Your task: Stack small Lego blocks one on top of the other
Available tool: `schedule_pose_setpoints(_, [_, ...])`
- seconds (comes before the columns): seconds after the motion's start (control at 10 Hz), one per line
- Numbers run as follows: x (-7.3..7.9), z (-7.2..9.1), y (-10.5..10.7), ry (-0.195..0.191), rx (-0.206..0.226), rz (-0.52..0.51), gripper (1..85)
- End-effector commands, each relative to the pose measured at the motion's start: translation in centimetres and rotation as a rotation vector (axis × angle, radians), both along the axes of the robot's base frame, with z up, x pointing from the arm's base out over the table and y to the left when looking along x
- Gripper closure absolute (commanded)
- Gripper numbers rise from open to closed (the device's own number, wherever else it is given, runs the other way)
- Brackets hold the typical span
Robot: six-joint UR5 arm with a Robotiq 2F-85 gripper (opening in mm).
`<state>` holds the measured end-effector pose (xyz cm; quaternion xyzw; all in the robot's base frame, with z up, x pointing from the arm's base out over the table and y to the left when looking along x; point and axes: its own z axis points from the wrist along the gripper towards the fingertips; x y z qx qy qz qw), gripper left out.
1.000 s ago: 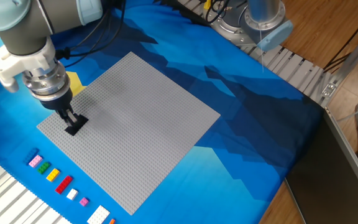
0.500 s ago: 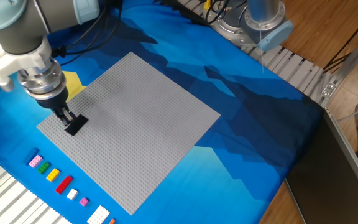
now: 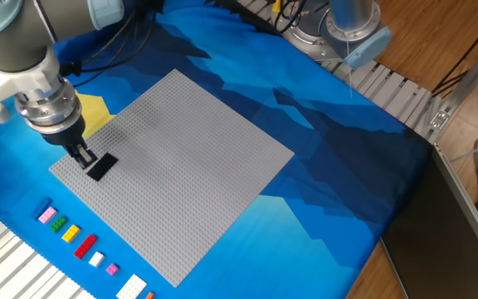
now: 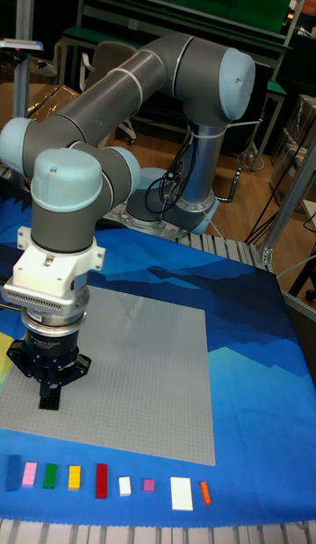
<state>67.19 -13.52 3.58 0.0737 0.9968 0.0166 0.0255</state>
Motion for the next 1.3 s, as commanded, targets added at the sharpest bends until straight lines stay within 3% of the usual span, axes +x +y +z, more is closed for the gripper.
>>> schedule_pose_setpoints(0.0, [-0.3,0.0,-0.2,-0.009,0.016,0.005,84.7])
schedule_pose_setpoints(0.2, [-1.2,0.0,-0.9,-0.009,0.017,0.016,84.7])
schedule_pose_setpoints(0.8, [-2.6,-1.6,-3.1,-0.063,0.021,0.045,84.7])
schedule_pose_setpoints(1.2, [-3.1,-2.2,-2.6,-0.082,0.030,0.024,84.7])
